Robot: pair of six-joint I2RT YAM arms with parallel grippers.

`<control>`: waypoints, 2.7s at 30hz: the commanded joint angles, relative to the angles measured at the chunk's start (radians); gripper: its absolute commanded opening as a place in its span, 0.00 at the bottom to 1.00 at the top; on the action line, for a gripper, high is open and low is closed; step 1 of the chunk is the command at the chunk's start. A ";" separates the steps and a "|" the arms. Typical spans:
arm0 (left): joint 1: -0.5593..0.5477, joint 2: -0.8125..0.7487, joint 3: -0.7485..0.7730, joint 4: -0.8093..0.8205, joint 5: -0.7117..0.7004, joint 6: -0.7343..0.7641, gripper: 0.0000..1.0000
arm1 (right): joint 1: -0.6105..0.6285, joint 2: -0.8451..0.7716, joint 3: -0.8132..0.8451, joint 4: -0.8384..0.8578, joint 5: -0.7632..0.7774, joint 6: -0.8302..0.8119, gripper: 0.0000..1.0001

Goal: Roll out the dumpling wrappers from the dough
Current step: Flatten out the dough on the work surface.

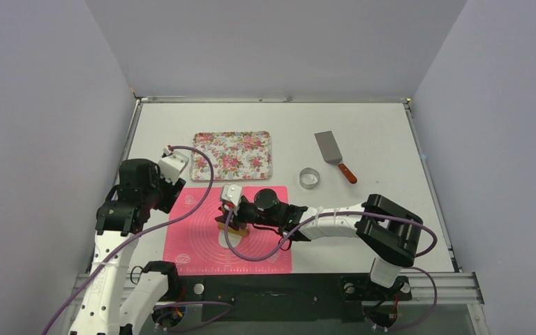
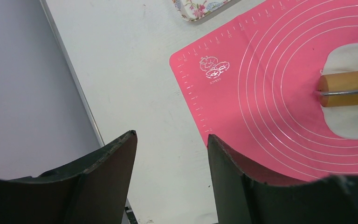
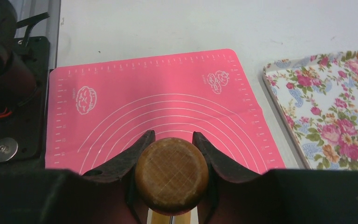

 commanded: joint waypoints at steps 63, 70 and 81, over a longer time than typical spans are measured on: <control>0.006 0.008 0.043 0.015 0.050 0.000 0.55 | 0.003 -0.070 0.089 -0.550 -0.303 -0.328 0.00; 0.006 0.009 0.043 0.001 0.057 -0.001 0.55 | -0.007 -0.067 0.184 -0.542 -0.320 -0.353 0.00; 0.006 0.024 0.033 0.017 0.057 0.009 0.55 | -0.001 -0.082 0.085 -0.544 -0.277 -0.366 0.00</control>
